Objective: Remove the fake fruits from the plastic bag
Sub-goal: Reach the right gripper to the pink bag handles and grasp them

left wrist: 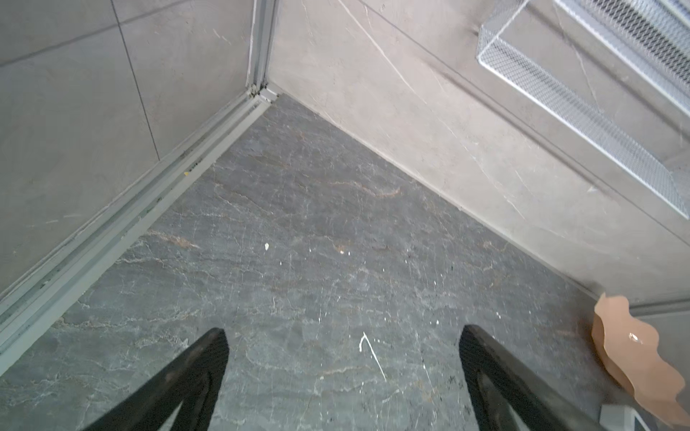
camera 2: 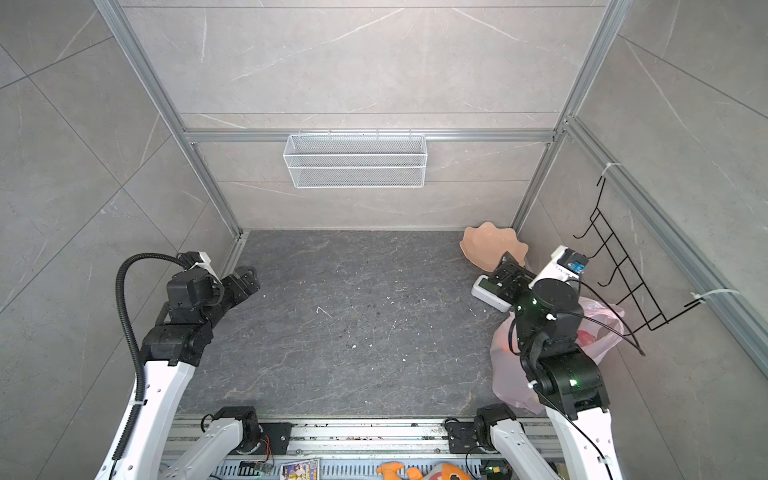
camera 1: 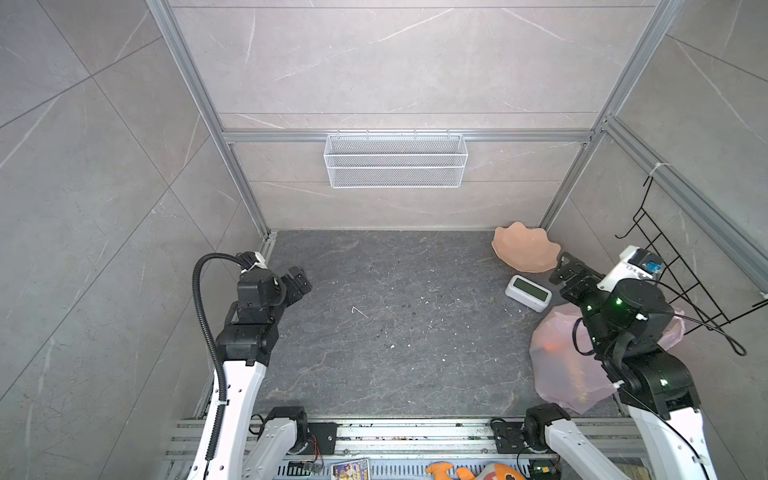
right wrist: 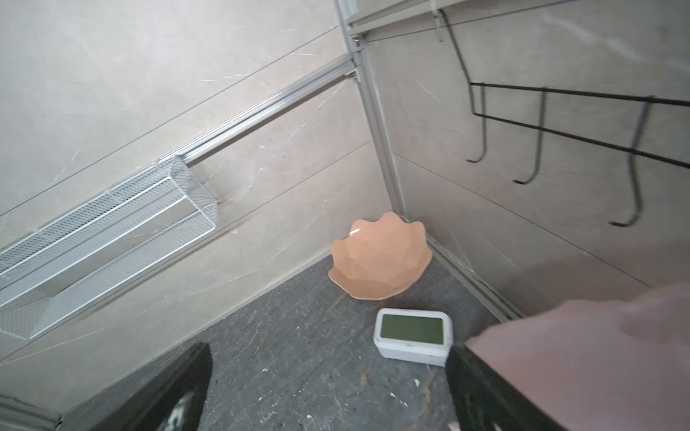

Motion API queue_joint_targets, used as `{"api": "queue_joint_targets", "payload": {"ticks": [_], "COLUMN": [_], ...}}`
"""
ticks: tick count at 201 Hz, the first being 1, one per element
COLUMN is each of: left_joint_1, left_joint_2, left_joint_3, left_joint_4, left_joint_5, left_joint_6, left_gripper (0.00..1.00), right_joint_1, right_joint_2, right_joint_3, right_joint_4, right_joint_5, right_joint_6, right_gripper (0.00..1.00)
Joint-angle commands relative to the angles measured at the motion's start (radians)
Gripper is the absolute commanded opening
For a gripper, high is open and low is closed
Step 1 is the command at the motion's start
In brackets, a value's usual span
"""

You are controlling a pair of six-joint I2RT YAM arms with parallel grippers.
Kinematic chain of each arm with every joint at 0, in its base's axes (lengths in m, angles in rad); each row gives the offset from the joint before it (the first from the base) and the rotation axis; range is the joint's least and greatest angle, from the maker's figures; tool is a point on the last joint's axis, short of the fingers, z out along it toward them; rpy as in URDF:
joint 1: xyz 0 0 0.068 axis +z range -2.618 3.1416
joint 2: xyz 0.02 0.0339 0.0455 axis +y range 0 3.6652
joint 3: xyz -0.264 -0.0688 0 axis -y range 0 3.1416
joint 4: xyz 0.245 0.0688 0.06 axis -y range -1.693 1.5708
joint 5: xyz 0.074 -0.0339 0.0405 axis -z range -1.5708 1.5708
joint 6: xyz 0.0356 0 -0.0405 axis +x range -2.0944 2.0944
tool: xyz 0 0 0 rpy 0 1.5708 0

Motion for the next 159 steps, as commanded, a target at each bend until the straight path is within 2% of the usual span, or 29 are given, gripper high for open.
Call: {"api": "queue_joint_targets", "payload": {"ticks": [1,13,25,50,97,124,150,159], "left_joint_1": [0.000,0.001,0.000,0.001,-0.041,-0.080,-0.101,-0.105], "left_joint_2": [0.010,0.025,0.046,0.083,0.065,0.063,0.064,0.062], "left_joint_3": [0.002,0.002,0.006,0.015,0.012,0.014,0.018,0.017], "left_joint_4": [-0.060,-0.064,-0.057,-0.071,-0.105,-0.121,-0.127,-0.130], "left_joint_5": [0.074,0.097,0.168,0.228,0.142,0.105,0.093,0.087], "left_joint_6": [0.042,0.057,0.092,0.104,0.122,0.131,0.134,0.136], "left_gripper": [1.00,1.00,1.00,1.00,1.00,1.00,1.00,1.00], "right_joint_1": [0.002,0.002,0.001,-0.003,-0.031,-0.038,-0.051,-0.058], "right_joint_2": [0.027,0.061,0.109,0.198,0.215,0.233,0.212,0.204], "right_joint_3": [0.084,0.109,0.136,0.219,0.212,0.188,0.090,0.067], "right_joint_4": [-0.370,-0.462,-0.525,-0.677,-0.785,-0.925,-0.782,-0.753], "right_joint_5": [0.190,0.238,0.264,0.303,0.434,0.565,0.533,0.529], "right_joint_6": [0.117,0.128,0.115,0.248,0.409,0.616,0.515,0.509], "right_gripper": [1.00,1.00,1.00,1.00,1.00,1.00,1.00,0.96]}}
